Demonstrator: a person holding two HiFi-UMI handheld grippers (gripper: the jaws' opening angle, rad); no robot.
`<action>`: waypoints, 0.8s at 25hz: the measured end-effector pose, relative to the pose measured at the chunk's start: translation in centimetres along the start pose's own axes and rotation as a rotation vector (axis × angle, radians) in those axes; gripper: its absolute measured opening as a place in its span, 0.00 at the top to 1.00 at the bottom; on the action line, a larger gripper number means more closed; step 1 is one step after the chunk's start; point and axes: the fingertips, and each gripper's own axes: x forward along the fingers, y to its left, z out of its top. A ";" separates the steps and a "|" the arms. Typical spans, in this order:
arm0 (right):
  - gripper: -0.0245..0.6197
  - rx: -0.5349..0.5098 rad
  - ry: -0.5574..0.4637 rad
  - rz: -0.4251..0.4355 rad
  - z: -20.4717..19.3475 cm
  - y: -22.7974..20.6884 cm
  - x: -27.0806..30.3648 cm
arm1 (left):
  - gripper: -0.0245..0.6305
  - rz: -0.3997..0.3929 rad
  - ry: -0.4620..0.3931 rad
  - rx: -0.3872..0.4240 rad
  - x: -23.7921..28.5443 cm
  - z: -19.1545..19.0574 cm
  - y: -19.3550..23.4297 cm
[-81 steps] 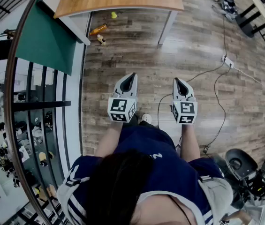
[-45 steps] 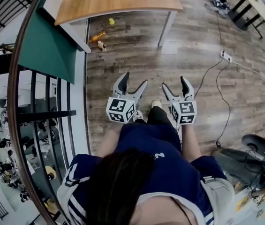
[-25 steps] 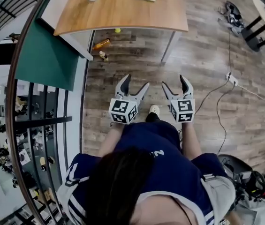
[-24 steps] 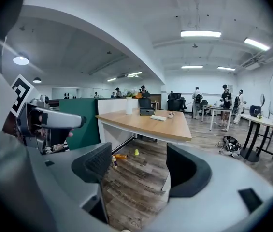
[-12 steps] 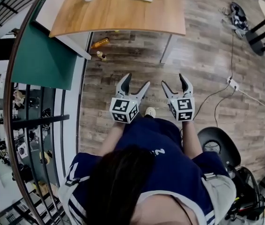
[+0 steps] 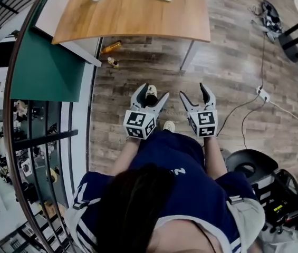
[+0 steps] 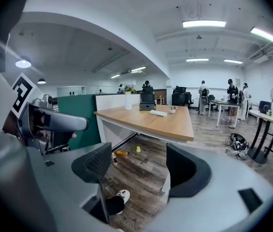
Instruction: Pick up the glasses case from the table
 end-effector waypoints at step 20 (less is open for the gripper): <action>0.42 0.042 -0.010 -0.160 9.2 -7.8 15.6 | 0.42 -0.174 0.055 0.079 16.5 9.2 12.0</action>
